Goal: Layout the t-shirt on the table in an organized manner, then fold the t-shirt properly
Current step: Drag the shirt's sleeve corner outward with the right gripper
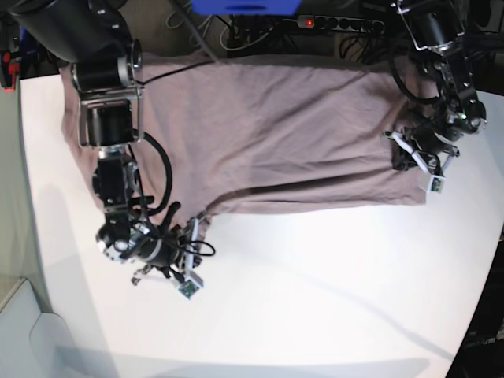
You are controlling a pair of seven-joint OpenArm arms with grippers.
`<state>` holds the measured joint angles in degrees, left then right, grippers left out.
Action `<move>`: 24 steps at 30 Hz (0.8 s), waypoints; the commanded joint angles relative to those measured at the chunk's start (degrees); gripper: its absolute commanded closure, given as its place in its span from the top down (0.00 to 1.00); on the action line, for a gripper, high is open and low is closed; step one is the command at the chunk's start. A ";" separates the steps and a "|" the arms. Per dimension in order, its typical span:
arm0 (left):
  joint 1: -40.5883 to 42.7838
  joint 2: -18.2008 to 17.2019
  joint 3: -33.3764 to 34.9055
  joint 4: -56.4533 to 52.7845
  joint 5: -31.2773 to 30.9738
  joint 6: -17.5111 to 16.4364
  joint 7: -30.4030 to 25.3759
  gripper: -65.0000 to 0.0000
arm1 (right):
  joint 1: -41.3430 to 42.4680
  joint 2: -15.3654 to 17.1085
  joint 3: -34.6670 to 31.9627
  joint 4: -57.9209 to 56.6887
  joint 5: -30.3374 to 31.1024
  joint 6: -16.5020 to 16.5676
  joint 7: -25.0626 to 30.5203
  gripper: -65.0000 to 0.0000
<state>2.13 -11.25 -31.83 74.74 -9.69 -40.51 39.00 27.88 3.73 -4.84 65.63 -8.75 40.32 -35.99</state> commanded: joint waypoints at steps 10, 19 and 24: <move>-0.07 -0.49 -0.03 0.29 1.56 0.51 2.27 0.01 | 3.81 1.15 0.40 -5.27 0.36 -0.32 1.13 0.24; -1.30 -0.67 -0.03 0.21 1.83 0.51 2.36 0.01 | -2.08 3.17 7.00 8.18 0.27 -0.32 0.60 0.54; -2.79 -0.75 -0.03 -0.32 1.91 0.51 2.36 0.01 | -9.55 3.17 15.17 12.84 0.27 -0.32 0.60 0.36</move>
<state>-0.03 -11.42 -31.77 74.06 -8.62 -40.51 40.69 17.08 6.68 10.44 77.67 -8.99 40.29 -36.25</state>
